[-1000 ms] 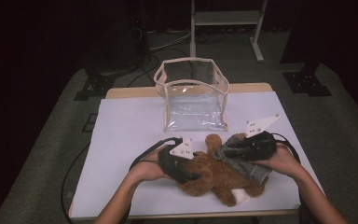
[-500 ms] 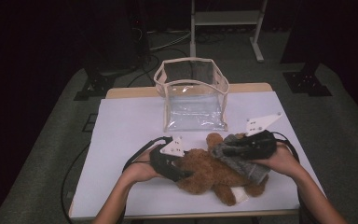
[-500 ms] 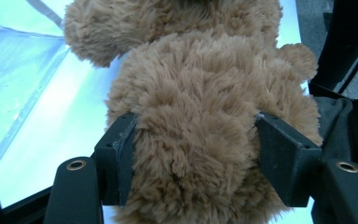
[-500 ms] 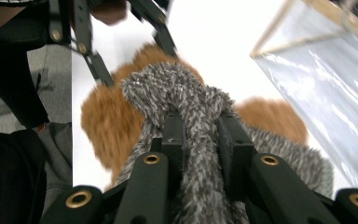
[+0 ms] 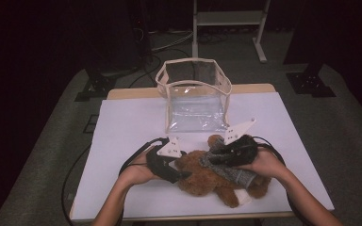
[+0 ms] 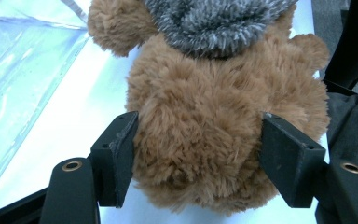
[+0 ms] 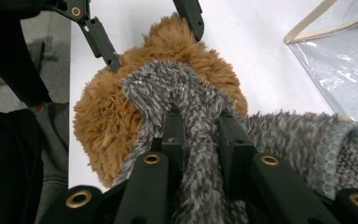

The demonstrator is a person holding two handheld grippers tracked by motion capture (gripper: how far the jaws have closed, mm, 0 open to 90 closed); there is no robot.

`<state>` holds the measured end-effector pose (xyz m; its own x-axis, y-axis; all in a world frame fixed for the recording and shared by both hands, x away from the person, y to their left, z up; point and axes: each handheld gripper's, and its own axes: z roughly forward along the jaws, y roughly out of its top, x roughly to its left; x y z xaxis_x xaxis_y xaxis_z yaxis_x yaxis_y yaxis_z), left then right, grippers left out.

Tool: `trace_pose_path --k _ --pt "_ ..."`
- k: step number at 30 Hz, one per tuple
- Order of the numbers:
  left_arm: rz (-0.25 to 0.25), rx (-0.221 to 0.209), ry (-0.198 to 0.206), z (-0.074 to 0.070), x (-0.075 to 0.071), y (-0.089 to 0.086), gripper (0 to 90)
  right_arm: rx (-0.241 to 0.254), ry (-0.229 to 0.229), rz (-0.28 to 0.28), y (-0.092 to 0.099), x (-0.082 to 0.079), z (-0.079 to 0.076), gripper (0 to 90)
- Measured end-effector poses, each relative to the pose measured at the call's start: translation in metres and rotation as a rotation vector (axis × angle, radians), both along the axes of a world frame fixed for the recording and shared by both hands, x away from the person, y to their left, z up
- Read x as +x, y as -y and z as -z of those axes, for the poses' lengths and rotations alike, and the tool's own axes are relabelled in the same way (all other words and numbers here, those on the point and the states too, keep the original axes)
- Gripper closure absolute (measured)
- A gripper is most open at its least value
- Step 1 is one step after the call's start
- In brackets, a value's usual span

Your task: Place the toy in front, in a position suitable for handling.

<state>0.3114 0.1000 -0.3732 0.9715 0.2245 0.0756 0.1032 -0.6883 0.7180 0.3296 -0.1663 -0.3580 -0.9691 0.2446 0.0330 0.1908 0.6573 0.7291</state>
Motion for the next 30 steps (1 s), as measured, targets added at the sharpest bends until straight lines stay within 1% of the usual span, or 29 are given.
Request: trace_pose_path --k 2,4,6,9,11,13,14,16,17,20,22,24,26,27,30 --pt "0.004 0.006 -0.008 0.004 0.001 0.001 32.9 -0.018 0.006 -0.003 -0.005 0.001 -0.003 74.3" --pt "0.003 -0.01 -0.025 0.007 0.001 0.002 33.7 -0.014 0.003 -0.013 -0.01 0.004 -0.007 74.3" --pt "0.012 -0.015 -0.027 0.009 0.002 0.002 34.7 -0.008 -0.008 -0.019 -0.016 0.007 -0.008 74.3" --pt "0.023 -0.017 -0.03 0.01 0.002 0.002 35.8 -0.011 -0.012 -0.032 -0.027 0.01 -0.009 74.3" --pt "0.028 -0.028 -0.035 0.01 0.001 0.004 35.9 0.001 -0.014 -0.046 -0.036 0.013 -0.01 74.3" --pt "0.03 -0.025 -0.035 0.01 0.0 0.005 35.8 -0.002 -0.006 -0.069 -0.044 0.015 -0.01 74.3" --pt "0.034 -0.018 -0.03 0.01 -0.001 0.005 35.7 -0.003 -0.01 -0.074 -0.047 0.015 -0.009 74.3" --pt "0.035 -0.017 -0.029 0.01 -0.002 0.005 35.6 -0.017 -0.01 -0.083 -0.05 0.016 -0.009 74.3" --pt "0.036 -0.017 -0.03 0.01 -0.002 0.005 35.6 -0.015 -0.015 -0.082 -0.049 0.016 -0.01 74.3" --pt "0.037 -0.012 -0.027 0.01 -0.003 0.005 35.6 -0.031 -0.016 -0.07 -0.04 0.016 -0.012 74.3" --pt "0.042 -0.006 -0.025 0.01 -0.002 0.005 35.5 -0.041 -0.007 -0.056 -0.031 0.016 -0.012 74.3" --pt "0.039 -0.011 -0.031 0.01 -0.002 0.004 35.4 -0.057 -0.013 -0.03 -0.018 0.014 -0.013 74.3" --pt "0.038 -0.015 -0.037 0.011 -0.002 0.004 35.3 -0.067 -0.011 -0.012 -0.003 0.014 -0.014 74.3" --pt "0.041 -0.009 -0.036 0.011 -0.001 0.004 35.3 -0.057 -0.015 0.006 0.005 0.013 -0.014 74.3" --pt "0.046 0.0 -0.037 0.01 -0.001 0.004 35.1 -0.049 -0.004 0.06 0.034 0.012 -0.019 74.2"
